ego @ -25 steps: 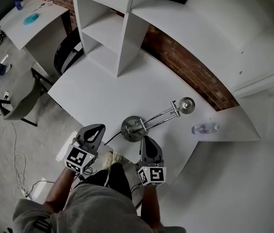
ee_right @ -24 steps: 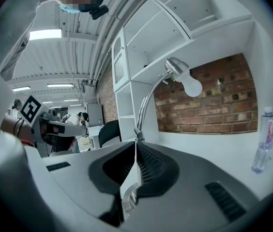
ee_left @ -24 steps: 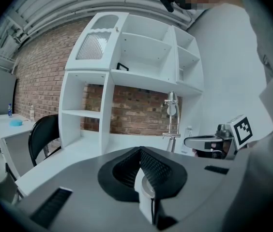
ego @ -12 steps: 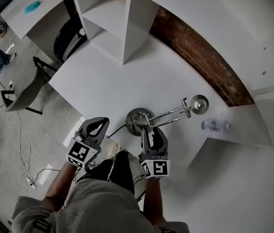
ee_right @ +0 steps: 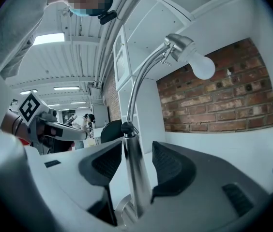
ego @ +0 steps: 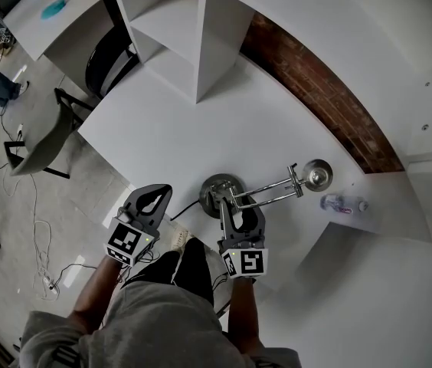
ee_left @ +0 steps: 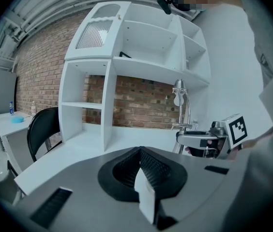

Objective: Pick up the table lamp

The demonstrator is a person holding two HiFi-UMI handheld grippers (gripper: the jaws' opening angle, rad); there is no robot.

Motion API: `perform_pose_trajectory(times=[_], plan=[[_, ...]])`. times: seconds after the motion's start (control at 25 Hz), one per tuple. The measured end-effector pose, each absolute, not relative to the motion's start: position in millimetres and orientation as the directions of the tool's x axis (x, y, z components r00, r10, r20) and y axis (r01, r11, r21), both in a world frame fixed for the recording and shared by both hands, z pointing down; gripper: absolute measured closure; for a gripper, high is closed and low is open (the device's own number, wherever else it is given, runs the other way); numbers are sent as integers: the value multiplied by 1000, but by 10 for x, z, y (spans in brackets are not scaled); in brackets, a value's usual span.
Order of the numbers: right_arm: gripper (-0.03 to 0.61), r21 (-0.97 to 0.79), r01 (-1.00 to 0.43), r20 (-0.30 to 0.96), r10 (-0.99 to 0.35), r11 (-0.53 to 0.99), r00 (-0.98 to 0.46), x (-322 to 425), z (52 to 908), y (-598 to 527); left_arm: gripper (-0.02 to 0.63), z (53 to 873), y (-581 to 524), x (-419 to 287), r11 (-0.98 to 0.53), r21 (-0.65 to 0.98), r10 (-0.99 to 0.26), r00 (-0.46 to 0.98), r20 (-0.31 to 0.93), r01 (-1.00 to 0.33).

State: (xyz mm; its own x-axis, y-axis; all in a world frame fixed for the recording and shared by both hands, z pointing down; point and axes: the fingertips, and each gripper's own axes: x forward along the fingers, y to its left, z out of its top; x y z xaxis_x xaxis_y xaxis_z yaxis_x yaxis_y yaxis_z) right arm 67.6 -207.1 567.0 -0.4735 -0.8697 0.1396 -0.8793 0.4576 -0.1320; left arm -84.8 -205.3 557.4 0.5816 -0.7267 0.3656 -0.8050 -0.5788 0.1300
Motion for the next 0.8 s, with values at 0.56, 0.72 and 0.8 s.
perform_pose_trajectory(times=[0.56, 0.72, 0.8], plan=[[382, -136, -843, 123, -836, 520, -535, 512, 5672, -2318, 611, 5613, -2268, -892, -550, 132, -742, 555, 377, -825], [382, -139, -835, 120, -827, 533, -548, 473, 5684, -2381, 611, 5625, -2292, -900, -542, 133, -745, 547, 381, -830], [382, -141, -830, 119, -823, 540, -556, 446, 5691, -2411, 611, 5642, -2289, -925, -535, 132, -747, 540, 387, -834]])
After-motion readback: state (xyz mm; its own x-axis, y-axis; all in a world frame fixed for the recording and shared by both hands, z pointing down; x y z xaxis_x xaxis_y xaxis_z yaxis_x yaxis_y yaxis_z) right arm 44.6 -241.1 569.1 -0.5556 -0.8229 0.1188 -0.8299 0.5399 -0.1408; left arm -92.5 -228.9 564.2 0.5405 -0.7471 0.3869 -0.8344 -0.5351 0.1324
